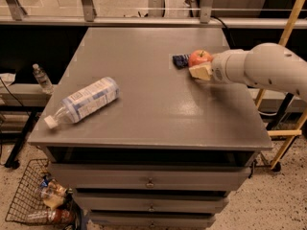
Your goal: Move apple near rxbar blueberry
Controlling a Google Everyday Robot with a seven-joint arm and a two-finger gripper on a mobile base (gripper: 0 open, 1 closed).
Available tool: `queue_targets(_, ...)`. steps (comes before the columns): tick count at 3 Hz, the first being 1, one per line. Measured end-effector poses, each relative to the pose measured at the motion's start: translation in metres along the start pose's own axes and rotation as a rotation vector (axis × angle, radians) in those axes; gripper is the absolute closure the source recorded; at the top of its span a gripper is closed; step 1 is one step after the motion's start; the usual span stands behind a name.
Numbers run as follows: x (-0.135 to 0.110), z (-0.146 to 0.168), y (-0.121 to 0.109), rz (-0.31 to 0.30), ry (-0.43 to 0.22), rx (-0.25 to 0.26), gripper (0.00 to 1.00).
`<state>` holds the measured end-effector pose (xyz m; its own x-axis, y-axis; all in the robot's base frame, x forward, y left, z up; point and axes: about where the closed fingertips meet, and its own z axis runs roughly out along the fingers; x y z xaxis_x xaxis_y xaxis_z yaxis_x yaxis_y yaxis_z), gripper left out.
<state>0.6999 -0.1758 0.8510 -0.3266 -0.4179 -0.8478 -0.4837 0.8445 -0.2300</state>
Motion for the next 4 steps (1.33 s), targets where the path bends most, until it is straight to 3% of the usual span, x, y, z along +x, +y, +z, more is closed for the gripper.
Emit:
queue_targets(1, -0.002, -0.002, 0.001, -0.001, -0.006, 0.0, 0.0)
queue_targets(2, 0.001, -0.028, -0.006, 0.007, -0.011, 0.03, 0.0)
queue_targets(3, 0.015, -0.07, -0.018, 0.042, -0.004, 0.091, 0.0)
queue_targets(4, 0.017, -0.076, -0.016, 0.044, 0.001, 0.094, 0.0)
